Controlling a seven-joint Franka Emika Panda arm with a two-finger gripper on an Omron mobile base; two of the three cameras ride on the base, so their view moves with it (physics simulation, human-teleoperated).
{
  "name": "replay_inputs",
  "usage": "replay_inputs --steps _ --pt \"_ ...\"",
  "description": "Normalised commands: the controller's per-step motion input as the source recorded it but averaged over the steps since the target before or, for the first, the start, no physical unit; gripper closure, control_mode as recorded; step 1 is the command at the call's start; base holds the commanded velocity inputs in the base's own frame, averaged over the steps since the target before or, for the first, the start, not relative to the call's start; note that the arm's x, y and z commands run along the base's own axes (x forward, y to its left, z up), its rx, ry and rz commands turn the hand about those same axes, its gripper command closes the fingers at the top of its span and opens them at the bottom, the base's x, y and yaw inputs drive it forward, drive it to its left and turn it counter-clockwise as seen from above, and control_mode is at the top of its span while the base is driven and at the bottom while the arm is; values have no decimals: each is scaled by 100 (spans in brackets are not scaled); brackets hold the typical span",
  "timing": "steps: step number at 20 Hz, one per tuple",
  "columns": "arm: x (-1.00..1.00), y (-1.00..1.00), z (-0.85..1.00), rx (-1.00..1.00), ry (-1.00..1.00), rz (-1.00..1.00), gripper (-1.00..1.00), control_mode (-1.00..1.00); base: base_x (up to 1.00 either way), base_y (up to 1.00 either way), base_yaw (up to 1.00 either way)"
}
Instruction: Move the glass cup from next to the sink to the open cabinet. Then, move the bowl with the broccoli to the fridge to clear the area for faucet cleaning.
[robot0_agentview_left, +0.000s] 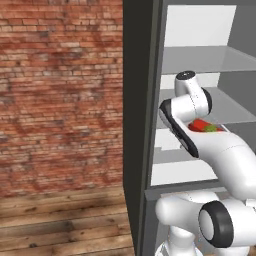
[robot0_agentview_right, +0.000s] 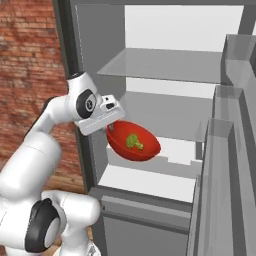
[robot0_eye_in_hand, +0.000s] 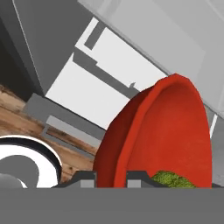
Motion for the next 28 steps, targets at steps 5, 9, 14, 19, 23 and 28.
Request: replay_inputs --steps 5,9,14,19,23,28 --pt "-12 -10 7 -20 -42 25 100 -100 0 0 0" --pt "-1 -16 -3 -19 -24 30 100 -100 0 0 0" --pt "1 -28 0 -8 -9 19 100 -100 0 0 0" --pt "0 -23 0 -16 -15 15 100 -100 0 0 0" --pt "0 -2 -1 -13 -3 5 100 -100 0 0 0" --pt "14 1 -2 -7 1 1 100 -100 0 0 0"
